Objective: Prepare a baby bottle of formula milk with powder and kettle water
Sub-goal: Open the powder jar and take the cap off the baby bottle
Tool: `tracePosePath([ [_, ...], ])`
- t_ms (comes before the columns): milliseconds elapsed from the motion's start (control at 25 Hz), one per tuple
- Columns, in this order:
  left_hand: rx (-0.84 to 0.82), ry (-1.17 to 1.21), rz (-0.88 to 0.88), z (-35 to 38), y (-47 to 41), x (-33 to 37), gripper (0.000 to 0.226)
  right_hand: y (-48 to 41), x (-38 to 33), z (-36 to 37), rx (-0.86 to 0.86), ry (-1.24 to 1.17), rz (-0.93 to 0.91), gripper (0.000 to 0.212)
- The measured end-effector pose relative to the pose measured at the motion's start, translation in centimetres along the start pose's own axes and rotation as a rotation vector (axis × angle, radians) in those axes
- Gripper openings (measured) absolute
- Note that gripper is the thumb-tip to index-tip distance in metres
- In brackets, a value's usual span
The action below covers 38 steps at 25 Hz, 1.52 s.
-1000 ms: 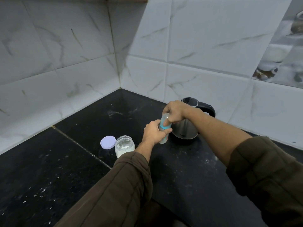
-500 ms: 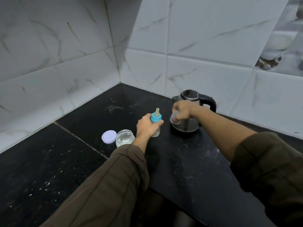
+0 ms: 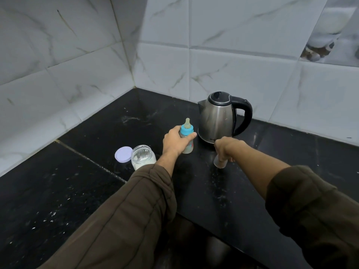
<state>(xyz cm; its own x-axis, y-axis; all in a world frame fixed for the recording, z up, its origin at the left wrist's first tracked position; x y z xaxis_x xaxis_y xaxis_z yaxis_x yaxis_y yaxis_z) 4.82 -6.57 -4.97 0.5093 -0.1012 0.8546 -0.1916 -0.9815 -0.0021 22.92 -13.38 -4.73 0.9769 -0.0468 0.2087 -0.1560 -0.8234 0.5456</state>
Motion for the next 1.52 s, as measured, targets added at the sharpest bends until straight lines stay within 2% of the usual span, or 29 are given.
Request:
tracePosePath([
  [160, -0.007, -0.009, 0.010, 0.7, 0.1, -0.1, 0.057, -0.4, -0.1, 1.5, -0.001, 0.020, 0.024, 0.022],
  [440, -0.034, 0.003, 0.011, 0.9, 0.3, -0.3, 0.057, -1.3, 0.1, 2.3, -0.006, 0.034, 0.056, 0.071],
  [520, -0.033, 0.008, 0.016, 0.6, 0.3, -0.2, 0.057, -0.8, 0.6, -0.3, 0.050, -0.114, 0.046, 0.069],
  [640, -0.042, 0.015, 0.027, 0.2, 0.1, 0.1, 0.058, 0.1, 0.6, -6.3, 0.257, -0.542, -0.019, 0.068],
  [720, -0.067, 0.012, 0.026, 0.1, 0.2, 0.4, 0.057, 0.9, -0.7, -9.8, 0.380, -0.688, -0.091, 0.066],
  [800, -0.069, 0.032, 0.035, 0.0, 0.3, 0.9, 0.056, 1.3, -2.3, -11.5, 0.409, -0.653, -0.107, 0.060],
  [880, -0.056, 0.060, 0.055, -0.6, 0.3, 1.4, 0.047, 1.2, -3.6, -11.8, 0.383, -0.532, -0.085, 0.055],
  [960, -0.054, 0.063, 0.073, -1.2, 0.2, 1.6, 0.040, 0.7, -4.2, -11.6, 0.345, -0.522, -0.075, 0.050],
  [1160, -0.063, 0.002, 0.047, -2.1, 0.5, 0.6, 0.047, 0.4, -4.5, -12.4, 0.387, -0.582, -0.102, 0.043],
  [1360, -0.054, 0.006, 0.029, -2.7, -0.2, 0.3, 0.039, 0.5, -5.0, -13.4, 0.468, -0.459, -0.152, 0.046],
  [1520, -0.072, 0.002, 0.049, -2.7, -0.3, 0.3, 0.043, 0.6, -5.0, -13.6, 0.473, -0.402, -0.259, 0.043],
])
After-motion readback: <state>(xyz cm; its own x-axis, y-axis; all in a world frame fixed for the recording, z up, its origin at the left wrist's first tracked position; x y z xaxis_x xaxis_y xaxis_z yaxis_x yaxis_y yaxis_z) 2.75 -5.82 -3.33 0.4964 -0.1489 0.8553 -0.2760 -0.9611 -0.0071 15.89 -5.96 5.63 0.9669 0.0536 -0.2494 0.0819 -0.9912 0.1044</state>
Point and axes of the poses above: each hand's wrist, its own y-axis away from the middle knuckle, its own z-axis out of the palm, x = y × z, the point moved 6 cm from there along -y, towards the middle knuckle, and after that the axes turned 3 degrees about y, right-handed, at the moved point
